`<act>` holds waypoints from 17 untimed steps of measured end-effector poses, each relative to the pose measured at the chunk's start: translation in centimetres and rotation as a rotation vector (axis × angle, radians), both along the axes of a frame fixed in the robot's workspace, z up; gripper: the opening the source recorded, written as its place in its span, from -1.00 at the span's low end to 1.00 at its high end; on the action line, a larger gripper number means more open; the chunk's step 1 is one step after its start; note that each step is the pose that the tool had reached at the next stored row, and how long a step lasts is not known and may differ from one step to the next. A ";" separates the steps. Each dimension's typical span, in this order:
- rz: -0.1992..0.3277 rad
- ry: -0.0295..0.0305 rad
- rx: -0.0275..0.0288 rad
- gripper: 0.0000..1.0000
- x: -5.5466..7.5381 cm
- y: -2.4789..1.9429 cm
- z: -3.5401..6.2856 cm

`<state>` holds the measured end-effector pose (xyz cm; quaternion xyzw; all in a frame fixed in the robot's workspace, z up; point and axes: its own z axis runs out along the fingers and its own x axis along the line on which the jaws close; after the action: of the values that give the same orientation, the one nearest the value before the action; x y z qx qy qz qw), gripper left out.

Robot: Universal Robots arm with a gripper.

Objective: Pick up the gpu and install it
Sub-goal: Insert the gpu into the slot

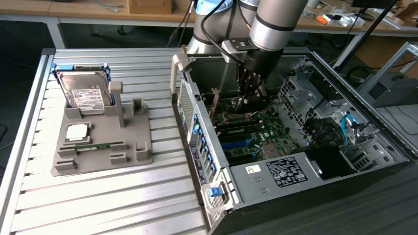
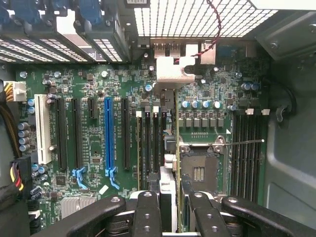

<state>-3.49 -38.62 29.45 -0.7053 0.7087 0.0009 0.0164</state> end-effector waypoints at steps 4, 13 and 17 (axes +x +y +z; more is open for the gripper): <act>0.000 0.0000 0.0000 -0.46 -0.2 0.00 -0.11; 0.000 0.0000 0.0000 -0.46 -0.5 0.00 -0.32; 0.000 0.0000 -0.0001 -0.46 -0.6 0.00 -0.40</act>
<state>-4.14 -38.62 29.05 -0.7053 0.7087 0.0008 0.0164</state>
